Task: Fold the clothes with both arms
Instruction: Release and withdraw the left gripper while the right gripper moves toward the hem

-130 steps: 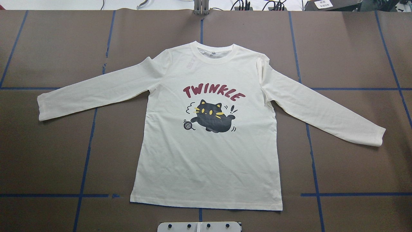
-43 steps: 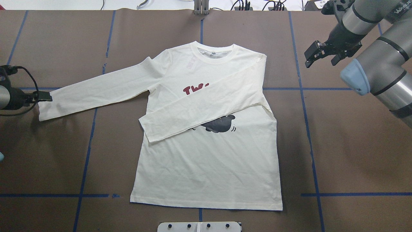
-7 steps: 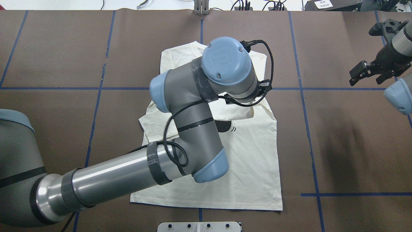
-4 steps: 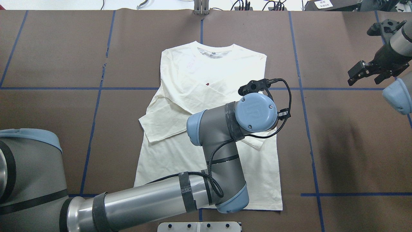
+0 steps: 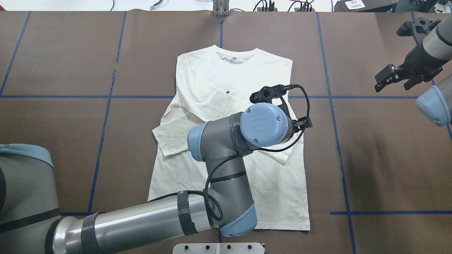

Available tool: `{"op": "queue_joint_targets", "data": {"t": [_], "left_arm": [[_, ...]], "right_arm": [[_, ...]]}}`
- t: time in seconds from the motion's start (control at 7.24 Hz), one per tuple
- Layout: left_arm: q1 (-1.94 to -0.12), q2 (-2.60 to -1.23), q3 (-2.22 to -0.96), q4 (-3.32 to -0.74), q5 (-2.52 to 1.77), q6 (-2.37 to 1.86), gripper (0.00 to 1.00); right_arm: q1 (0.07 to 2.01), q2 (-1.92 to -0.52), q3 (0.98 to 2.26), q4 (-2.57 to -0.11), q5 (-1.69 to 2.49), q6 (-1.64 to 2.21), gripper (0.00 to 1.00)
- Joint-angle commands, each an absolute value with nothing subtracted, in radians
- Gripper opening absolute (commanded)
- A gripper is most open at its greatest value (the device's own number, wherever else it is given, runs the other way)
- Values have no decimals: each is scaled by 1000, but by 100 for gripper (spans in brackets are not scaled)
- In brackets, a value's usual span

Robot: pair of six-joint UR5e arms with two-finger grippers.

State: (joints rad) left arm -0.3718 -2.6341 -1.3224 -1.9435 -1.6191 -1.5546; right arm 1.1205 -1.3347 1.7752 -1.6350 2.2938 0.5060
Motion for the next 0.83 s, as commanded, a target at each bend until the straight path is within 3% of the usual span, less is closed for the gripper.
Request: {"op": "queue_joint_targets", "data": {"t": [0.0, 0.14, 0.41, 0.69], "left_arm": [[-457, -2453, -1594, -1757, -1747, -1407, 100], [-489, -2340, -1715, -1717, -1778, -1334, 100], [-538, -2223, -1790, -1623, -1853, -1234, 100], [-540, -2008, -1985, -1612, -1855, -1186, 100]], "right_arm": [[1006, -1339, 1908, -1629, 2275, 720, 100], [924, -1353, 1964, -1561, 2213, 871, 100], [720, -1428, 2003, -1319, 2072, 1187, 100], [519, -1477, 2060, -1261, 1933, 1393, 100]]}}
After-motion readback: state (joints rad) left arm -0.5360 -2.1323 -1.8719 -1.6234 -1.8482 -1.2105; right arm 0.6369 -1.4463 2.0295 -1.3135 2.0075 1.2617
